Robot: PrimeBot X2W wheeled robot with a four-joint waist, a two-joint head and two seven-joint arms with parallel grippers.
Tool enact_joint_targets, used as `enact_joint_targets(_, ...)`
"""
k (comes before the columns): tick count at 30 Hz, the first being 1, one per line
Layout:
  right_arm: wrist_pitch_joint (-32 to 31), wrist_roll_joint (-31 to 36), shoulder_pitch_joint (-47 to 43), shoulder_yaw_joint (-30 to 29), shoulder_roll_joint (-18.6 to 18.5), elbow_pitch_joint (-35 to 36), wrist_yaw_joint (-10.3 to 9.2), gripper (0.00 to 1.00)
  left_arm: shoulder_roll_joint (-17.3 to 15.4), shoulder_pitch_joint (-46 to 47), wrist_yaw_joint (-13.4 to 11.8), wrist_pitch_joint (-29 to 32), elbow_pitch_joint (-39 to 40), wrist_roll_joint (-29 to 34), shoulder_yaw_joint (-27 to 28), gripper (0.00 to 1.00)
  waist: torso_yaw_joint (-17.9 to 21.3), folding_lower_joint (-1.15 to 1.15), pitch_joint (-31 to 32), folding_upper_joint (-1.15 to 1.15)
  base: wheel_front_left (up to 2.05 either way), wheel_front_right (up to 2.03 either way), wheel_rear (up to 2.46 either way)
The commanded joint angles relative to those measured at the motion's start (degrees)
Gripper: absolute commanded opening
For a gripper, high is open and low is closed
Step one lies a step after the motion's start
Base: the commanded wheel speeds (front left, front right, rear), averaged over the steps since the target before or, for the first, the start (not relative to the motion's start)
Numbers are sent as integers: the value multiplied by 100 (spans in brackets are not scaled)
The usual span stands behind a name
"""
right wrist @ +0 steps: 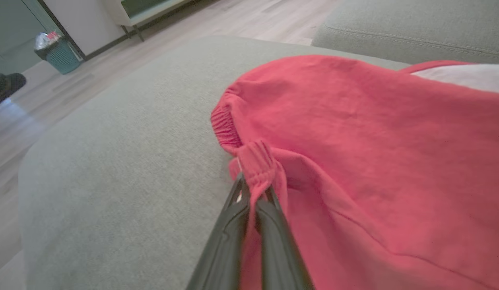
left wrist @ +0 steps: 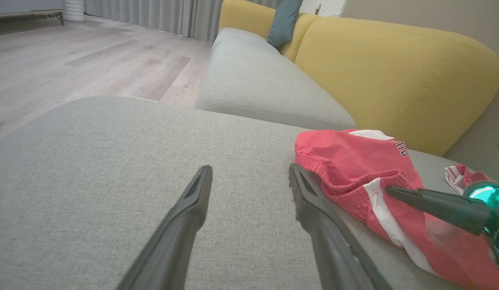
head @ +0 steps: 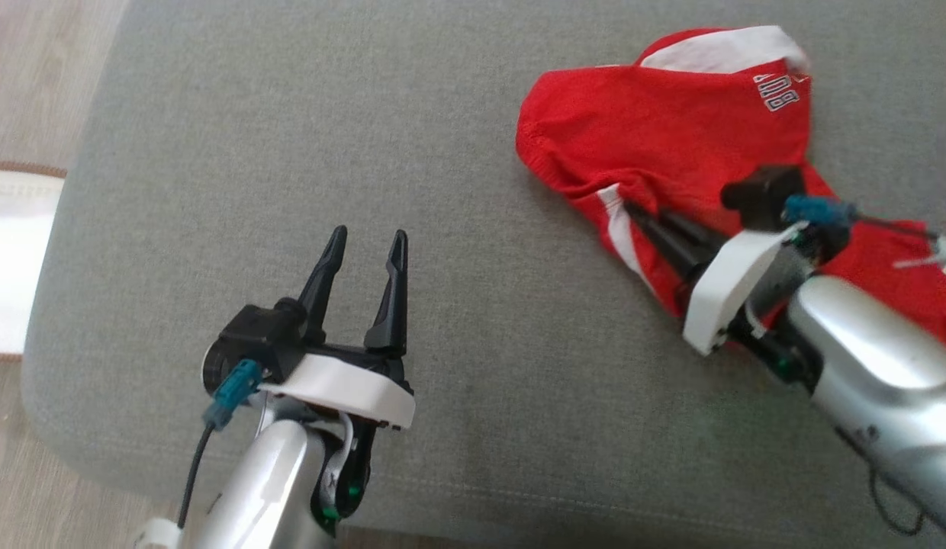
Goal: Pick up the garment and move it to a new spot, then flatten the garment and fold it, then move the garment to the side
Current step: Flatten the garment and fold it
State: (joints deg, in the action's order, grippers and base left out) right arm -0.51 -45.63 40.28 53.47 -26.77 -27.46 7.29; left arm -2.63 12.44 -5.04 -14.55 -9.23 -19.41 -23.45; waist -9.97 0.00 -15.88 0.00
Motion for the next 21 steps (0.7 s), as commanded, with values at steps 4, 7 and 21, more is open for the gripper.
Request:
enact_joint_targets(4, -189, -190, 424, 281, -300, -151, 20, 0, -25, 350, -5, -45, 198, -107, 75, 100, -136, 0, -178, 0, 0, 0, 0)
enact_joint_targets(7, -208, -215, 582, 536, -392, -293, 20, 0, -25, 400, -5, -45, 177, -117, 35, 100, -186, 0, -214, 0, 0, 0, 0)
enact_joint_targets(21, 656, 122, 850, 1252, -118, -926, 20, 100, -25, 438, 11, -45, 114, 31, 123, 100, 188, 0, -30, 0, 0, 0, 0)
